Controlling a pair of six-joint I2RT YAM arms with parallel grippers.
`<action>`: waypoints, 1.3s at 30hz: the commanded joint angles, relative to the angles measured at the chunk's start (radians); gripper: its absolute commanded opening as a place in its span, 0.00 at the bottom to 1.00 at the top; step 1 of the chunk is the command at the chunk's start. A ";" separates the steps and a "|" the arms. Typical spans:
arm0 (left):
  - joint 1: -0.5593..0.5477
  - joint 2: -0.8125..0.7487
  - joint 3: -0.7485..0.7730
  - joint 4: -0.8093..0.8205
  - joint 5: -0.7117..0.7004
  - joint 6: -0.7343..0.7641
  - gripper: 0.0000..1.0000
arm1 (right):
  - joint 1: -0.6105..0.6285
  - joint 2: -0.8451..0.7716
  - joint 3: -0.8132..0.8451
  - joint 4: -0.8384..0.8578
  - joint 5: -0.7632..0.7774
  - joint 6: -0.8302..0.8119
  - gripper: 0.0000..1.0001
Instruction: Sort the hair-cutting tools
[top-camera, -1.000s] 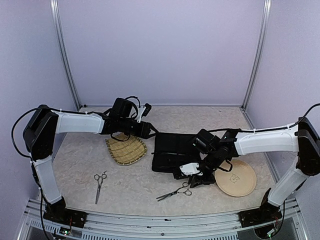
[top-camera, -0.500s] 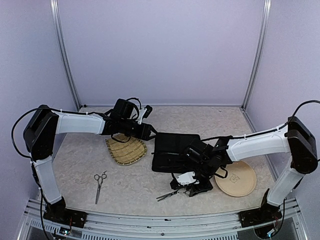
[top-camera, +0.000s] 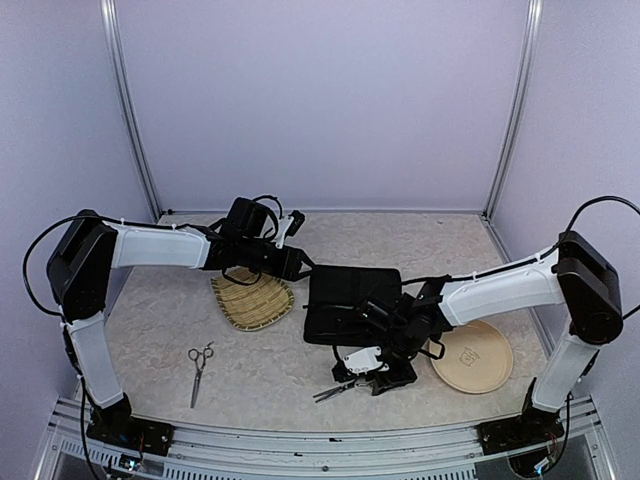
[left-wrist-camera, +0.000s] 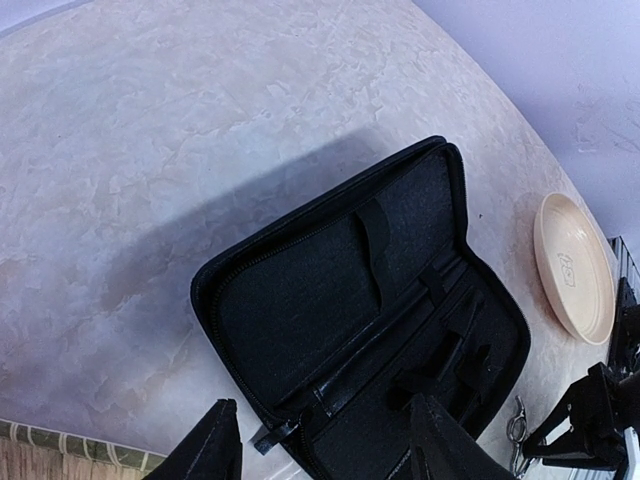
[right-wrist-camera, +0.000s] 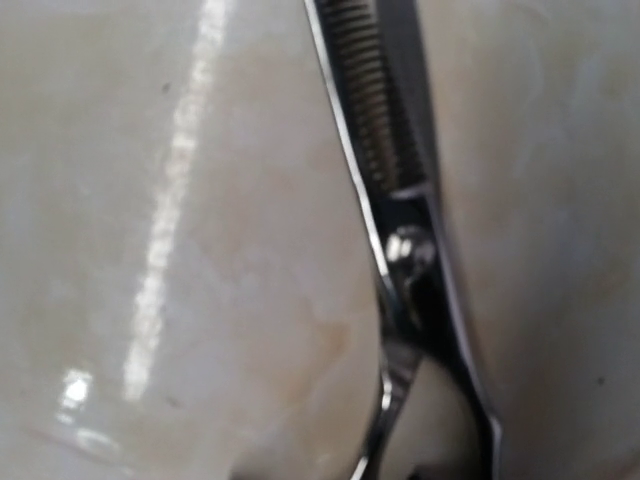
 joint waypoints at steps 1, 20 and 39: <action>-0.007 0.012 0.006 0.008 0.010 0.007 0.56 | 0.027 0.036 0.020 0.012 0.041 0.039 0.36; -0.007 0.009 -0.001 0.007 -0.002 0.016 0.56 | 0.092 0.028 0.084 -0.128 0.185 0.143 0.00; -0.004 0.066 0.046 0.066 -0.003 -0.010 0.57 | -0.100 -0.190 0.182 -0.166 0.076 0.077 0.00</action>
